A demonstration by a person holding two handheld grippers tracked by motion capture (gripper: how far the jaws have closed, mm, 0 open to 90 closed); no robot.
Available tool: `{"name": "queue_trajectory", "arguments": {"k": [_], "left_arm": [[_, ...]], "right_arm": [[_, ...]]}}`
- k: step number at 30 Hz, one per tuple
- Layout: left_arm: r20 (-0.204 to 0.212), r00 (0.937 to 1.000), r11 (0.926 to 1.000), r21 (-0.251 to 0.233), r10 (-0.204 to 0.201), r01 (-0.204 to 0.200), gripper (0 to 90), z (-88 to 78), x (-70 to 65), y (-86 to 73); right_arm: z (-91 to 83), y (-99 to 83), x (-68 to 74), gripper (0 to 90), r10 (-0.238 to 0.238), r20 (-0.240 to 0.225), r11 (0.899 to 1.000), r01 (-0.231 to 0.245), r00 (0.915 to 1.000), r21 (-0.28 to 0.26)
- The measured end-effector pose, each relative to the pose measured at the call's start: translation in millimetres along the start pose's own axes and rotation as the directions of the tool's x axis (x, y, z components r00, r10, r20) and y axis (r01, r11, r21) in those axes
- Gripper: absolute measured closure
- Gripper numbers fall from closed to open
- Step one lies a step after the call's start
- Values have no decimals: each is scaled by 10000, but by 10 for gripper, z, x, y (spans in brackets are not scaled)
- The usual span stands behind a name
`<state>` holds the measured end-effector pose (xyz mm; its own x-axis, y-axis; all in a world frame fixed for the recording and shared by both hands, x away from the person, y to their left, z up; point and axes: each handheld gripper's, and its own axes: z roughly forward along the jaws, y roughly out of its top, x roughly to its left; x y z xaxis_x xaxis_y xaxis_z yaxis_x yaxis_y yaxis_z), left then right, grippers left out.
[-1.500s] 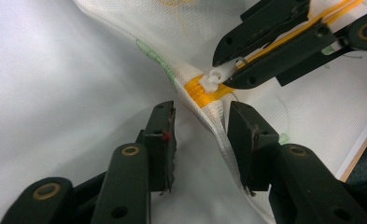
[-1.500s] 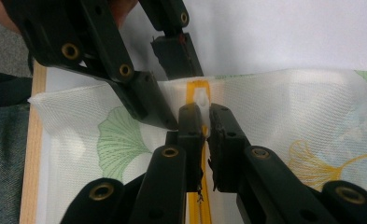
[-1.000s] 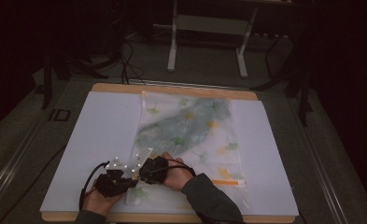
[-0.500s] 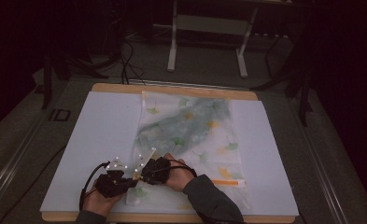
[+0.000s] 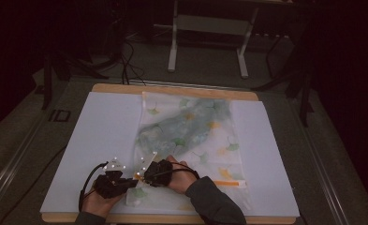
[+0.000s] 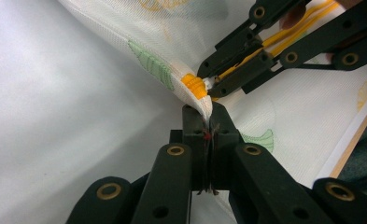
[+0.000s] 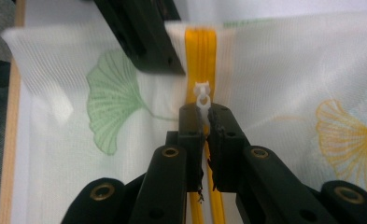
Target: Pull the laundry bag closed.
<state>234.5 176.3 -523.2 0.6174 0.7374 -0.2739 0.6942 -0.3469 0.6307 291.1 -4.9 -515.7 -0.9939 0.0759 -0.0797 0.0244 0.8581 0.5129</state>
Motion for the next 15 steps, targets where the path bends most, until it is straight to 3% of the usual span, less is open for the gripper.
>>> {"name": "queue_trajectory", "arguments": {"k": [15], "left_arm": [[56, 10000, 9997, -247, 75, -73, 881, -48, -5, -8]], "right_arm": [[-59, -137, 0, 846, -27, 287, 9992, 16, 9996, 409]]}}
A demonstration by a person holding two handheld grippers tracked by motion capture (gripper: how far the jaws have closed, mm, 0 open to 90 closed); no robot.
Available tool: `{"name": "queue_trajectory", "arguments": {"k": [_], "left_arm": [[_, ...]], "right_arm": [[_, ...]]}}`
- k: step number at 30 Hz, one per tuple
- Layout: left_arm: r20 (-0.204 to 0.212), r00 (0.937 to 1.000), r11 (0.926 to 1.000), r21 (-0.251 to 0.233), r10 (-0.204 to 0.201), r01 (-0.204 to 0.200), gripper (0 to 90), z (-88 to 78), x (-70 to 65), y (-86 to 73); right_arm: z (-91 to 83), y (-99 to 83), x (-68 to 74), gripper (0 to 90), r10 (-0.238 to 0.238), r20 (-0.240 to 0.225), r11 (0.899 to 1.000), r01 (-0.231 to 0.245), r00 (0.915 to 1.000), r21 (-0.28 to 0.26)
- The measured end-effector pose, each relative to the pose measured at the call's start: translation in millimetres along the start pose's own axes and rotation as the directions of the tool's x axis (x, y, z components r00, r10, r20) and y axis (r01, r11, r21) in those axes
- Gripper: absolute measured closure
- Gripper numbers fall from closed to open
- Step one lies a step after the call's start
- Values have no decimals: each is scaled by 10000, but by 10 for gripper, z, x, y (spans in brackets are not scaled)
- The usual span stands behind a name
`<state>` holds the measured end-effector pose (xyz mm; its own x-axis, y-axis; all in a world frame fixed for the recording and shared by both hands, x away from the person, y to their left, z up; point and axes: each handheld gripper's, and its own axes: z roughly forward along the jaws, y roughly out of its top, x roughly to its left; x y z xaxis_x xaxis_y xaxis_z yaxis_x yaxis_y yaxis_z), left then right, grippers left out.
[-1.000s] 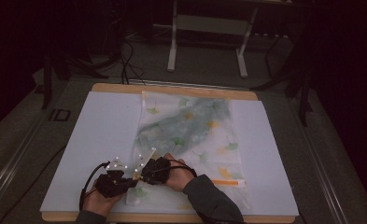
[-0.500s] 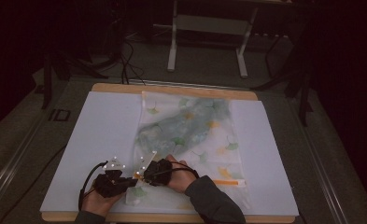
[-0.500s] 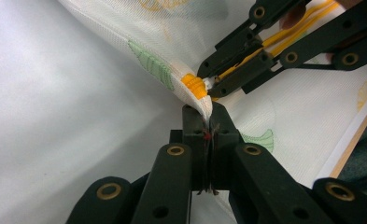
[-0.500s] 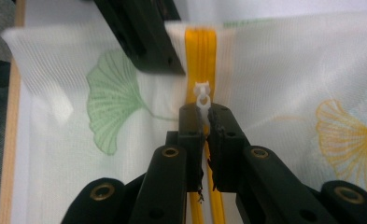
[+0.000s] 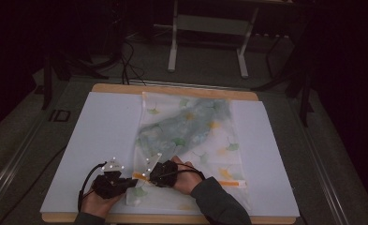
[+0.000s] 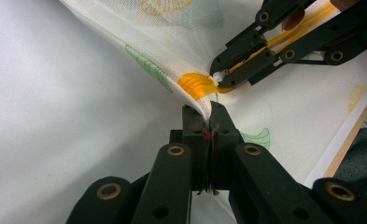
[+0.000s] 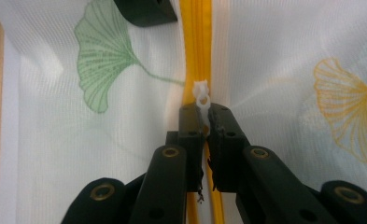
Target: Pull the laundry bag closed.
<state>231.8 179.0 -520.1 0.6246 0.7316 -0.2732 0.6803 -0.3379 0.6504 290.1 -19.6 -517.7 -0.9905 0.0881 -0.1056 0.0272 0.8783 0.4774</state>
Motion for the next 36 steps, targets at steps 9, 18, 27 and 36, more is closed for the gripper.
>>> {"name": "queue_trajectory", "arguments": {"k": [9, 18, 27, 36], "left_arm": [[-25, 10000, 9999, -89, 53, -53, 881, -20, -5, -7], [-86, 9999, 9998, -141, 122, -123, 881, -40, -19, -6], [-65, 9999, 9997, -193, 155, -156, 881, -44, -24, -6], [-97, 9997, 9996, -199, 217, -219, 881, -54, -23, -4]], "right_arm": [[-50, -75, -4, 846, -8, 120, 9997, 5, 9999, 244], [-98, -161, -4, 847, -14, 230, 9993, 5, 9997, 386], [-136, -238, -1, 847, 52, 306, 9992, -64, 9995, 397], [-175, -294, -8, 847, 26, 336, 9986, -43, 9994, 524]]}}
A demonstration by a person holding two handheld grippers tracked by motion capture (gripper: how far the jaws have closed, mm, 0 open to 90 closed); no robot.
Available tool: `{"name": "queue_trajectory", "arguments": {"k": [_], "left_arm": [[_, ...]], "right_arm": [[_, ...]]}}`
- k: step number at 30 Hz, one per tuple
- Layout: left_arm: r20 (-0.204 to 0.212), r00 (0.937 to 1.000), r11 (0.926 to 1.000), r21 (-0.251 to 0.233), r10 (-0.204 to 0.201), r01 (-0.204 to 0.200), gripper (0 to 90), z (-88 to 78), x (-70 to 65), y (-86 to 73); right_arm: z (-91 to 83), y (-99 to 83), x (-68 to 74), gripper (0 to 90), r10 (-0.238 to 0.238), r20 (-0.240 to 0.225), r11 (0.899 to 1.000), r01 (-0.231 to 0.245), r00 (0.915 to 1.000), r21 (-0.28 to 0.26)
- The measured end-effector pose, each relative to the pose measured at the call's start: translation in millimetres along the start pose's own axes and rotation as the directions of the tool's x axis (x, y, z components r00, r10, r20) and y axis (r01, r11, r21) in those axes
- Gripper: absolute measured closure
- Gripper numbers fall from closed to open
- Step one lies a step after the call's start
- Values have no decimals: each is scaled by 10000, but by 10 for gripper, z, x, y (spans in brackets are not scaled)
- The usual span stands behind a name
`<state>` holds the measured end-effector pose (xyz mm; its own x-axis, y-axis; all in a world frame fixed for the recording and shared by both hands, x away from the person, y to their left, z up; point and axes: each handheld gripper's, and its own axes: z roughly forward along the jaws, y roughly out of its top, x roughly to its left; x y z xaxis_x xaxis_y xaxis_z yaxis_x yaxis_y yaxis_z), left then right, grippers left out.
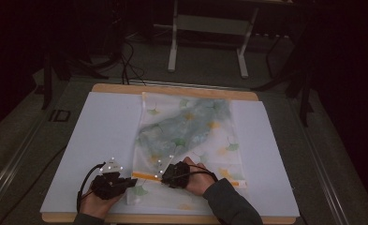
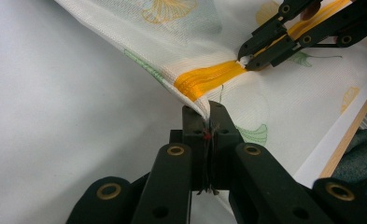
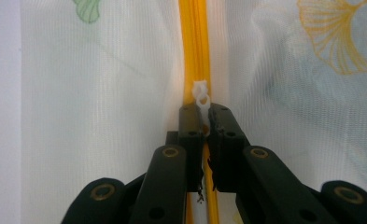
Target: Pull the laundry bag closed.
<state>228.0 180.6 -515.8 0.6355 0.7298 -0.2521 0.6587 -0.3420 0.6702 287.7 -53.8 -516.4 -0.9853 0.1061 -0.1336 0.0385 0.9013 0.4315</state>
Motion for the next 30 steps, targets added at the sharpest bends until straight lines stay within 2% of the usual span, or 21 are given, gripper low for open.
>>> {"name": "queue_trajectory", "arguments": {"k": [30], "left_arm": [[-1, 10000, 10000, -39, -71, 71, 881, -7, -2, 0]], "right_arm": [[-101, -167, -14, 847, -4, 280, 9990, -8, 9996, 440]]}}
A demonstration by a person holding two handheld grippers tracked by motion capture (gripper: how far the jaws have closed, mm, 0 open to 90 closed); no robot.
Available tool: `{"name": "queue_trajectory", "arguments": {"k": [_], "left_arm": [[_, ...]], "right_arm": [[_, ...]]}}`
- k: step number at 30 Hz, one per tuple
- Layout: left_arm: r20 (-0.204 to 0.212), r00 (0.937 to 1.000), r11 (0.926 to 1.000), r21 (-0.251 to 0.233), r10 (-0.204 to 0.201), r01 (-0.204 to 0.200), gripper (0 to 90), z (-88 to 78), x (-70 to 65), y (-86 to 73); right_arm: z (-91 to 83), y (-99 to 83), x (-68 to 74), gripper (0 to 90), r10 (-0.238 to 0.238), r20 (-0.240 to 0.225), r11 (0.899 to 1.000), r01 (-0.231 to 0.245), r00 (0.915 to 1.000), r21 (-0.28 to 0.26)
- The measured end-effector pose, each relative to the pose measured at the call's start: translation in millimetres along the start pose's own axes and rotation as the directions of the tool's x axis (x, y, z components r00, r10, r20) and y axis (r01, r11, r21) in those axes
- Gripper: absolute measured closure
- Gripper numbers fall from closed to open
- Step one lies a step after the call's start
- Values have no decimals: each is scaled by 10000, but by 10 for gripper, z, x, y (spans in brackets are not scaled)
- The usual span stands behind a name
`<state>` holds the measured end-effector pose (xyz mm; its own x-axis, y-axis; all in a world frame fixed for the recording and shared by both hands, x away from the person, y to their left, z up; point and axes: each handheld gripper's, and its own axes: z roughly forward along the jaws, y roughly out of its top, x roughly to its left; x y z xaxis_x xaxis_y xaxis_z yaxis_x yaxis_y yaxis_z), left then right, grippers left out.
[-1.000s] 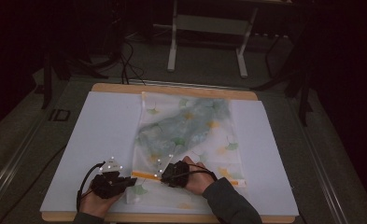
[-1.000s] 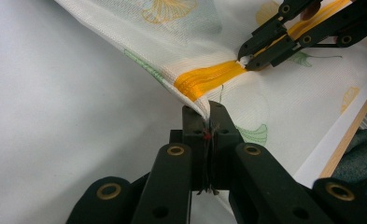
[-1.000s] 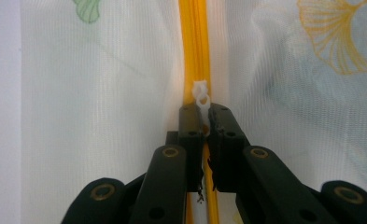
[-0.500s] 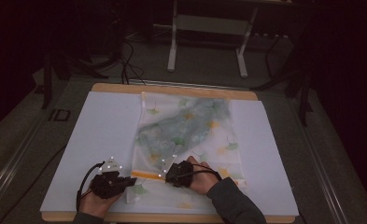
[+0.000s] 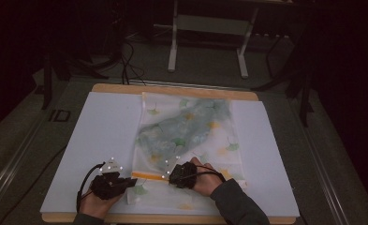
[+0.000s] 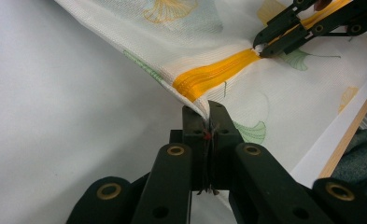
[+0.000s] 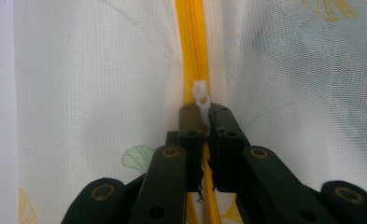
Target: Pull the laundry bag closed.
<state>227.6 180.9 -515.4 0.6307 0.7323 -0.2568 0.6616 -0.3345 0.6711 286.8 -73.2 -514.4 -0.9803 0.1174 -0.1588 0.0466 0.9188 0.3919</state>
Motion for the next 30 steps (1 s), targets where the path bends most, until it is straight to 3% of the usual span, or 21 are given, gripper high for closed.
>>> {"name": "queue_trajectory", "arguments": {"k": [30], "left_arm": [[48, 10000, 10000, -68, -30, 30, 881, -18, 10, -1]], "right_arm": [[-72, -137, -33, 847, 70, 17, 9995, -71, 10000, 317]]}}
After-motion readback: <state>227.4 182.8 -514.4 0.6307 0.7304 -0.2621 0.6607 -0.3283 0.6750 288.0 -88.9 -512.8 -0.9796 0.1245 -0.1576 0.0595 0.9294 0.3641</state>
